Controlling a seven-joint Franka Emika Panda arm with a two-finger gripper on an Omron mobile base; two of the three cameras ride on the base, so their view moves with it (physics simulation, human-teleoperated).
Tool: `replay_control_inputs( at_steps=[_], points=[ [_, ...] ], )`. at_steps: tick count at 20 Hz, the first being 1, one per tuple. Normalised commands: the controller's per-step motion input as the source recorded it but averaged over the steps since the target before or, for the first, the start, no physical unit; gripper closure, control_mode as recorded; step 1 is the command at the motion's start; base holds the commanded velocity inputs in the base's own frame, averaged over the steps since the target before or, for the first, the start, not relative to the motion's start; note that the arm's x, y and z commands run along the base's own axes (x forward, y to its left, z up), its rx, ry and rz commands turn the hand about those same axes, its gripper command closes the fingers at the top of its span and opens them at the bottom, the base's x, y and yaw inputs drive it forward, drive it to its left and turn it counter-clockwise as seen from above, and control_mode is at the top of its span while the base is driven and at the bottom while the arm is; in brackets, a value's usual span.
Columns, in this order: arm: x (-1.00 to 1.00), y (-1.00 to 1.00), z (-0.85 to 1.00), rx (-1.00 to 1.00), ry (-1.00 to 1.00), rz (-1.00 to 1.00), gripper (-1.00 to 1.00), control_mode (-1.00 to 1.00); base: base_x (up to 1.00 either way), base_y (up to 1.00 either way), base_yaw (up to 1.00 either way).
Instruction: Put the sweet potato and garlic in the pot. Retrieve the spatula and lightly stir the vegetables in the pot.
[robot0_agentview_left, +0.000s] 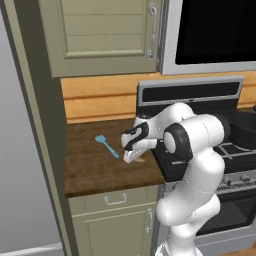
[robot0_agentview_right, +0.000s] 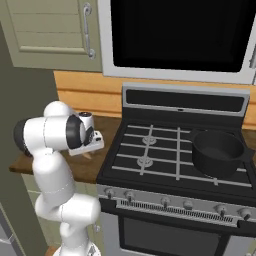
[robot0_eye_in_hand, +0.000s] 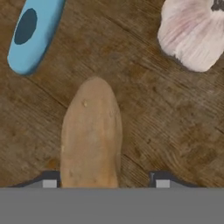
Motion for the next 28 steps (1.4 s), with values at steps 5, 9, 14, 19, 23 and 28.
replay_control_inputs(
  at_steps=[5,9,14,19,23,28],
  points=[
    [-0.01,0.00,0.00,0.00,0.00,0.00,1.00,-1.00,0.00,0.00,0.00],
    [-0.44,0.00,0.49,0.00,-0.02,0.00,1.00,-1.00,0.00,0.00,0.00],
    [-0.79,0.00,1.00,0.03,-0.04,0.00,1.00,-1.00,0.00,0.00,0.00],
    [-0.98,0.00,1.00,0.04,-0.04,0.00,1.00,-1.00,0.00,0.00,0.00],
    [-1.00,-0.06,1.00,0.08,-0.17,0.00,1.00,-1.00,0.00,0.00,0.00],
    [-0.71,-0.16,1.00,0.01,-0.19,0.00,1.00,-1.00,0.00,0.00,0.00]
  ],
)
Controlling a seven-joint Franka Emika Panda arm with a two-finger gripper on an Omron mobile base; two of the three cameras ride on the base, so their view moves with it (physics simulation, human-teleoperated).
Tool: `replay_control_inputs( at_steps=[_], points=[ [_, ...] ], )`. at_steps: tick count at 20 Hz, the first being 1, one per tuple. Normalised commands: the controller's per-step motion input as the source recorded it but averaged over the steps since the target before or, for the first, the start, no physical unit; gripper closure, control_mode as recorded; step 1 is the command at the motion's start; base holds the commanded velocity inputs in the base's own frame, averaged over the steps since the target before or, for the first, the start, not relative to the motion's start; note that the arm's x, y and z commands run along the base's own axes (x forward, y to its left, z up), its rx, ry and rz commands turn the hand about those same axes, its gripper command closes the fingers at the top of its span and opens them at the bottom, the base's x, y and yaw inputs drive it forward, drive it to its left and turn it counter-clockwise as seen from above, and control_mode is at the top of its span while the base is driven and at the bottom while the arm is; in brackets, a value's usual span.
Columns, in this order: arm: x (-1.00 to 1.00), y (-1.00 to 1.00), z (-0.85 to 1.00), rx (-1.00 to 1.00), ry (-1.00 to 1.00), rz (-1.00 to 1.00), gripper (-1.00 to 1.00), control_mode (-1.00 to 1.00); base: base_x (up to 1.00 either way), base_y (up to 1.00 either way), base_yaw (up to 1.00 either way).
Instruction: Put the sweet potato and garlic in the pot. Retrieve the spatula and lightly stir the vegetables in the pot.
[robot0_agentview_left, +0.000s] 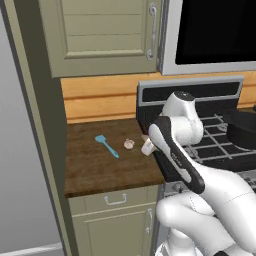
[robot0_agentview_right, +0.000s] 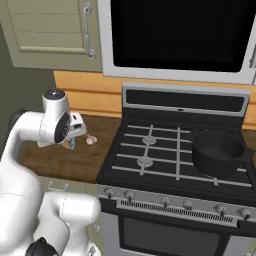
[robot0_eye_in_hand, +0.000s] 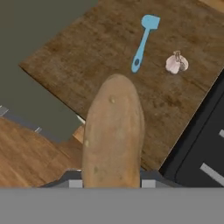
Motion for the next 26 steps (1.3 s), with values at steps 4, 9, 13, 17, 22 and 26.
replay_control_inputs(
  at_steps=[4,9,13,17,22,26],
  points=[
    [-0.50,-0.17,1.00,-0.06,-0.19,0.00,1.00,-1.00,0.00,0.00,0.00],
    [-0.39,-0.28,0.74,-0.01,-0.09,-0.01,1.00,-1.00,0.00,0.00,0.00],
    [-0.01,-0.04,0.01,0.00,0.00,0.00,1.00,-1.00,0.00,0.00,0.00],
    [0.00,0.00,0.00,0.00,0.00,0.00,1.00,-1.00,0.00,0.00,0.00],
    [0.00,0.00,0.00,0.00,0.00,0.00,1.00,1.00,-0.27,-0.03,0.02],
    [0.00,0.00,0.00,0.00,0.00,0.00,1.00,1.00,-0.44,-0.33,0.00]
  ],
)
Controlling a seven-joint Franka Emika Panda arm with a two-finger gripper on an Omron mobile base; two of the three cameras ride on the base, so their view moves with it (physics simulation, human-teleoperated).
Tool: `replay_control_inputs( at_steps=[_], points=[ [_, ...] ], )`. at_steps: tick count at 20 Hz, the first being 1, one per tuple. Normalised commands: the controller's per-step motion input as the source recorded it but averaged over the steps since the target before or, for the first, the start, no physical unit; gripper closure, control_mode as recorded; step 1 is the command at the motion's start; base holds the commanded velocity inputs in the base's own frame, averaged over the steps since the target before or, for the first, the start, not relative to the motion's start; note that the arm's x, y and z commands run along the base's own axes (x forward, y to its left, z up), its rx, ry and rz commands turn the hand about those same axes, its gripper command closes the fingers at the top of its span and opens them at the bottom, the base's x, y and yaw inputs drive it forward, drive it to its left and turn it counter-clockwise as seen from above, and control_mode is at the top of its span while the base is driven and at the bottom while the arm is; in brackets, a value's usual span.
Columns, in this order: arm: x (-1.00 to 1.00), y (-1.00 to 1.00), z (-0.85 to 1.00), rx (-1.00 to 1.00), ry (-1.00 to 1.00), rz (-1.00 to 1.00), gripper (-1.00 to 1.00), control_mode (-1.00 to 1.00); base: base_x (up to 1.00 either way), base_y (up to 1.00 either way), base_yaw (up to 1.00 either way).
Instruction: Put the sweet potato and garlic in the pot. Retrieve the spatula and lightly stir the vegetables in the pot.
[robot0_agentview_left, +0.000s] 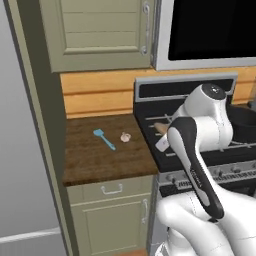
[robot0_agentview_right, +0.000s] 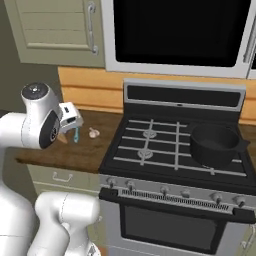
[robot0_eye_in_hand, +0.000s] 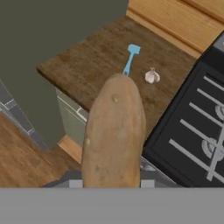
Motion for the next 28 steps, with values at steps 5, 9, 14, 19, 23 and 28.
replay_control_inputs(
  at_steps=[5,9,14,19,23,28],
  points=[
    [0.00,0.00,0.00,0.00,0.00,0.00,1.00,1.00,0.02,-0.66,0.00],
    [0.00,0.00,0.00,0.00,0.00,0.00,1.00,1.00,0.02,-0.88,0.00],
    [0.00,0.00,0.00,0.00,0.00,0.00,1.00,1.00,0.08,-0.90,0.00],
    [0.00,0.00,0.00,0.00,0.00,0.00,1.00,1.00,0.29,-0.82,0.00],
    [0.00,0.00,0.00,0.00,0.00,0.00,1.00,1.00,0.36,-0.67,0.01],
    [0.32,-0.08,0.00,0.01,0.03,0.04,1.00,-1.00,0.29,-0.31,0.07]
  ],
)
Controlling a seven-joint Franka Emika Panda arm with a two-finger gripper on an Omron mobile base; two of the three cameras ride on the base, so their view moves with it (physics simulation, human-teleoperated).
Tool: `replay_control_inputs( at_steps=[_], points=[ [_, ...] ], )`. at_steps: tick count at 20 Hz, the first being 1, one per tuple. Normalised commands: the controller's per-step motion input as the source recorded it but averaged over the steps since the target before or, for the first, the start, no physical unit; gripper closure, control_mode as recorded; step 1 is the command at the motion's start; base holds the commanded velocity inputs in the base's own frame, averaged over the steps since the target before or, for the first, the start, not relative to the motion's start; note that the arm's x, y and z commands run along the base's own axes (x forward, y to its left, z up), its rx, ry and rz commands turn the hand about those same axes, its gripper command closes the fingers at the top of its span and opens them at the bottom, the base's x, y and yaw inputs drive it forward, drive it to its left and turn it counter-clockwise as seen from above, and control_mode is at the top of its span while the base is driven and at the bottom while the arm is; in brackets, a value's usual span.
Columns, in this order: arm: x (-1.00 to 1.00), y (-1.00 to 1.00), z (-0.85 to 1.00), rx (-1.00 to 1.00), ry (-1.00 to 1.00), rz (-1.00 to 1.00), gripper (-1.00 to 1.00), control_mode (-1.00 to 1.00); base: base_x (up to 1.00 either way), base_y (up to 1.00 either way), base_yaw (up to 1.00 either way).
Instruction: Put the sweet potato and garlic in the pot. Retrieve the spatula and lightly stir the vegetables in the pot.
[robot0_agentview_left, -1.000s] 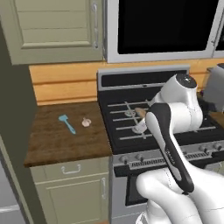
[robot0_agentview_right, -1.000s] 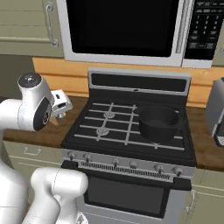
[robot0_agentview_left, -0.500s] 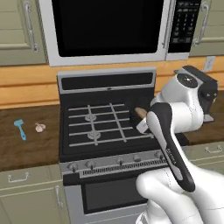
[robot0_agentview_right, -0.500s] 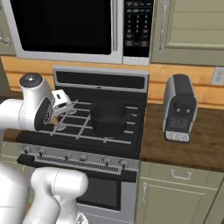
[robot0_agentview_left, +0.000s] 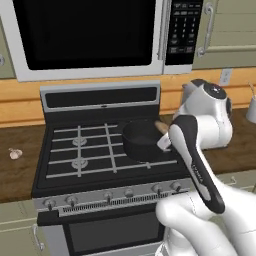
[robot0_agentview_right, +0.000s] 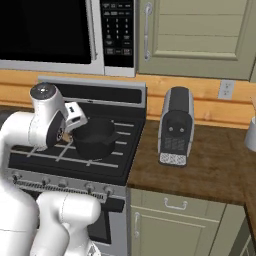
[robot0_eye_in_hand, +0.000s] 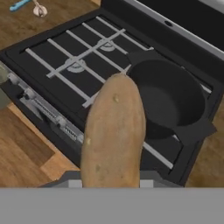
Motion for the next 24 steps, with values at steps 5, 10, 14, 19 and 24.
replay_control_inputs(
  at_steps=[5,10,14,19,24],
  points=[
    [0.93,-0.02,-0.03,0.02,0.00,0.03,1.00,-1.00,0.00,0.00,0.00],
    [0.81,0.05,-0.17,0.00,0.02,0.00,1.00,-1.00,0.00,0.00,0.00],
    [0.72,-0.01,-0.59,-0.12,0.09,0.00,1.00,-1.00,0.00,0.00,0.00],
    [0.61,0.00,-0.62,-0.09,0.05,0.00,1.00,-1.00,0.00,0.00,0.00],
    [0.47,0.00,-0.38,-0.01,0.08,0.00,1.00,-1.00,0.00,0.00,0.00]
  ],
)
